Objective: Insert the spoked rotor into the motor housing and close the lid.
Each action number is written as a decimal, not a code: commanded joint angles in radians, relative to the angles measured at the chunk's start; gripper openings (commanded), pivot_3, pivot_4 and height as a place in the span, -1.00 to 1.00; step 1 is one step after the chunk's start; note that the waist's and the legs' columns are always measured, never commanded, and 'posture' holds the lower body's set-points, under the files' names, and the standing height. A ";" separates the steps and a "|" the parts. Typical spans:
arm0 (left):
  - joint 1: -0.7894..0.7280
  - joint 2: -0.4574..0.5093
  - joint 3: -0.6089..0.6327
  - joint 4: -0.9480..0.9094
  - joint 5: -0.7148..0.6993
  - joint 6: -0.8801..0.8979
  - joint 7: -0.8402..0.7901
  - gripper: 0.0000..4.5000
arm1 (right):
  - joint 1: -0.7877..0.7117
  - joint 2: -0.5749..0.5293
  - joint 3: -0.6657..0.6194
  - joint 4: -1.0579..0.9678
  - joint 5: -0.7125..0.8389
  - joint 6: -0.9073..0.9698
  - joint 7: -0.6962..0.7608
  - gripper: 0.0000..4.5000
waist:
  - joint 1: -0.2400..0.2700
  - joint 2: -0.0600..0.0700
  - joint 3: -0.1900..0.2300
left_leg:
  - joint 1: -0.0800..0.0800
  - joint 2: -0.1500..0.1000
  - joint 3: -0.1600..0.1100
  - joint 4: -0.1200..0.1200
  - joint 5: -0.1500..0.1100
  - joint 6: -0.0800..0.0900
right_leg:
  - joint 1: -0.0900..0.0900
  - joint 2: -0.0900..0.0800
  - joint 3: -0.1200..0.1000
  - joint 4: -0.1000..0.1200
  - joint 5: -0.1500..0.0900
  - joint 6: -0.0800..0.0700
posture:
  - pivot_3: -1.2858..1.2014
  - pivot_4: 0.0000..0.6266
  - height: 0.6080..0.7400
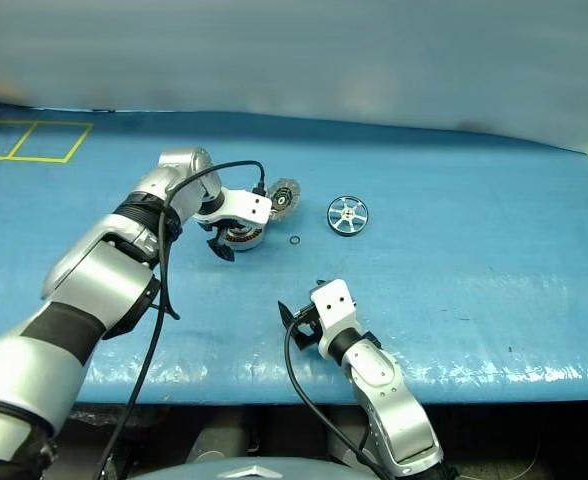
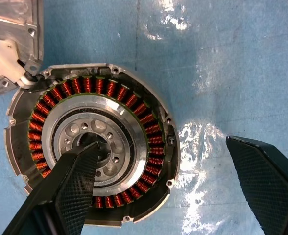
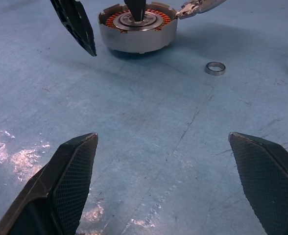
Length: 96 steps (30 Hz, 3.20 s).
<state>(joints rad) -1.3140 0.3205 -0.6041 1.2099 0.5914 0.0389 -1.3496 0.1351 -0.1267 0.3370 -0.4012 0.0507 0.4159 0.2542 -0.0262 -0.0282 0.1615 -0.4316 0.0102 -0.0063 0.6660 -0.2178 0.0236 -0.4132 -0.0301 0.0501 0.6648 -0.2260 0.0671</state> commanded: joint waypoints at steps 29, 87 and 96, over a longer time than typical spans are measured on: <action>0.447 0.259 0.113 -0.941 -0.105 0.441 -0.172 -0.16 | -0.042 0.055 -0.005 0.062 0.012 -0.062 -0.004 1.00 | -0.008 0.005 -0.003 | 0.004 0.007 0.001 0.000 0.000 0.000 | 0.001 0.001 0.004 0.001 -0.001 -0.004 | 0.03 -0.52 1.00; 0.156 0.096 -0.149 -1.073 -0.874 1.513 0.349 0.99 | 0.094 -0.055 -0.083 -0.033 0.045 -0.108 0.049 1.00 | -0.005 0.006 -0.002 | 0.004 0.010 0.003 0.000 0.000 -0.001 | -0.001 0.005 0.007 0.001 -0.005 -0.005 | 0.03 -0.52 1.00; 0.095 0.147 -0.057 -1.182 -1.005 1.550 0.347 0.99 | 0.104 -0.067 -0.082 -0.044 0.045 -0.099 0.056 1.00 | -0.001 0.006 -0.002 | 0.002 0.010 0.003 -0.002 0.000 -0.001 | -0.003 0.005 0.007 0.000 -0.005 -0.005 | 0.03 -0.52 1.00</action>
<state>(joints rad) -1.1805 0.4557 -0.7231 0.0879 -0.3775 1.5718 -0.9974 0.2346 -0.1900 0.2625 -0.4107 0.0889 0.3306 0.3054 -0.0276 -0.0219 0.1595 -0.4294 0.0201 -0.0037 0.6640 -0.2174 0.0227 -0.4158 -0.0256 0.0567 0.6642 -0.2313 0.0621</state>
